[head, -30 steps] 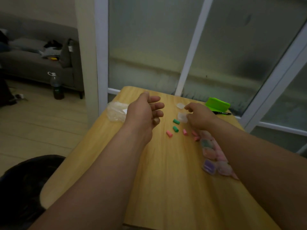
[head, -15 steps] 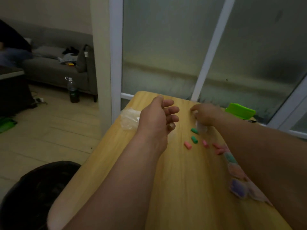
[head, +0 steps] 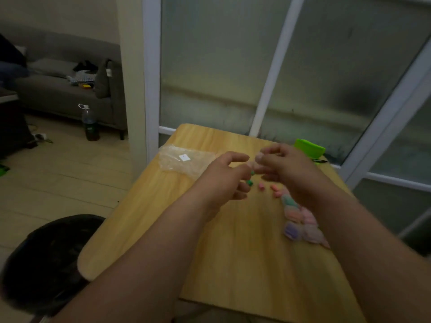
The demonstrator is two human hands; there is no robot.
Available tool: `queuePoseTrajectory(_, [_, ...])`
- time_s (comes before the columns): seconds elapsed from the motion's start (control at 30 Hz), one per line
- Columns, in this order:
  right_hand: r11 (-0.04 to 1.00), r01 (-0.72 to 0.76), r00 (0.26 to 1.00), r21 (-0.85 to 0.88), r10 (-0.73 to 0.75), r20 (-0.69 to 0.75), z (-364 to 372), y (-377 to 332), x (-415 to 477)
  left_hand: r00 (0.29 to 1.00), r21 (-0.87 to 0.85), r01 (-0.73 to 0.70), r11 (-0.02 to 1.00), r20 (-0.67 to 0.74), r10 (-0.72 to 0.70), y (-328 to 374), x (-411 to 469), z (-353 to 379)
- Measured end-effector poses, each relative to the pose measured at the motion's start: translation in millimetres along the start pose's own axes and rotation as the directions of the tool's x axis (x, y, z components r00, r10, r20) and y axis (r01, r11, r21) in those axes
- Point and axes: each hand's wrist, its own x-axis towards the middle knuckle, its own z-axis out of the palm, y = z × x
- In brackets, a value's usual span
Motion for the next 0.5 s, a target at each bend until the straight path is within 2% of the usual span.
queuePoseTrajectory(0.1, [0.981,-0.086,0.996,0.175,0.085,0.014,-2.4,8.5,-48.6,0.989,0.094,-0.023,0.995,0.145,0.009,-5.5,-19.6,5.6])
queuePoseTrajectory(0.2, [0.945,-0.140,0.990,0.295,0.135,0.036,-5.3,12.4,-82.2,0.976,0.106,-0.039,0.994,0.215,0.016,-8.4,-36.7,7.5])
queuePoseTrajectory(0.5, [0.961,-0.195,0.981,0.197,0.191,0.040,1.2,9.0,-131.6,0.955,0.185,-0.052,0.981,0.295,-0.006,-10.6,-72.9,-0.6])
